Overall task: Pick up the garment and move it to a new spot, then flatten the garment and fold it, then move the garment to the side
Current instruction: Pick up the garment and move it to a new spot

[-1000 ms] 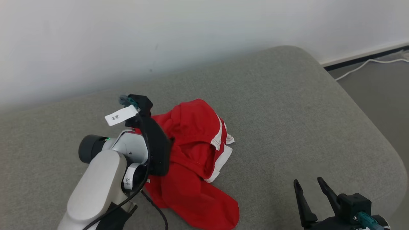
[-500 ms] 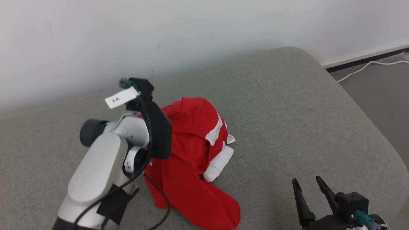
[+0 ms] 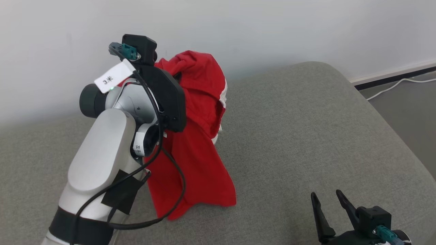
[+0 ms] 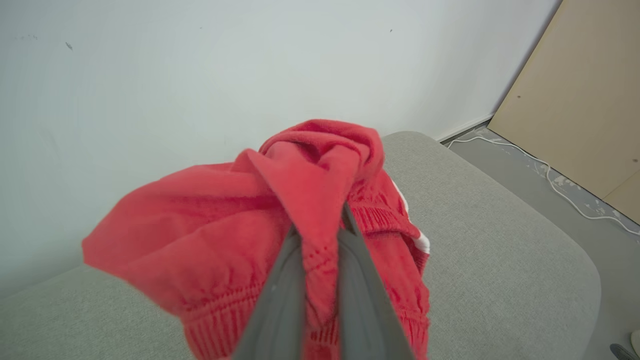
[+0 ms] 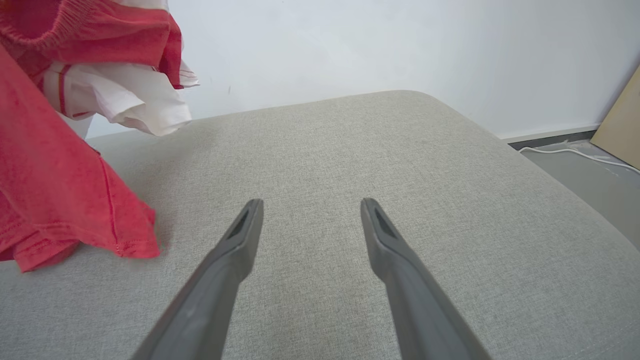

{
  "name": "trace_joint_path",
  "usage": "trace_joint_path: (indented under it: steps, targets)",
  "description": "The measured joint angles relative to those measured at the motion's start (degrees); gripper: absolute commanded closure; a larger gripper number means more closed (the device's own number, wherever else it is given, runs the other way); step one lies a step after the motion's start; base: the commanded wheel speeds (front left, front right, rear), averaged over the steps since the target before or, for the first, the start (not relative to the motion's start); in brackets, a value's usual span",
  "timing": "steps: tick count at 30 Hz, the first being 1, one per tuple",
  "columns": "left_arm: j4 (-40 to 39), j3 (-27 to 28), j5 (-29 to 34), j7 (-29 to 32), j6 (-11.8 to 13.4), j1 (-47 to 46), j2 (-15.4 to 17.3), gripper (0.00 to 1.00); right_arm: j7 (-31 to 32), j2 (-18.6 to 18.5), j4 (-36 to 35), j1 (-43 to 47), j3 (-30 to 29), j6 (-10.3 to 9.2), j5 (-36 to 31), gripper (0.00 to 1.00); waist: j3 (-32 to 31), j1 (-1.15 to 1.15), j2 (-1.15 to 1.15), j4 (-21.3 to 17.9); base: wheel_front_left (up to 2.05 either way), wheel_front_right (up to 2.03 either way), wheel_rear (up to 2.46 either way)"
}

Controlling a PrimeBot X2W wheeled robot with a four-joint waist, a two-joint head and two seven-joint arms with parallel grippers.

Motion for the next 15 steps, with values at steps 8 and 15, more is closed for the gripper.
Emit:
trace_joint_path:
  steps: [8,15]
  targets:
    - [2.5,-1.5,0.0,-1.6,0.0,0.6,-0.1,1.0,-0.2,0.0,0.6,0.0,0.0,-0.01,0.0,0.0,-0.6,0.0,0.0,0.1,0.0,0.0,0.0]
    - [4.4,-1.7,0.0,-4.1,0.0,1.3,-0.1,1.0,-0.3,0.0,0.7,0.1,0.0,-0.02,0.1,0.0,-0.8,0.0,0.0,0.3,0.0,0.0,0.0]
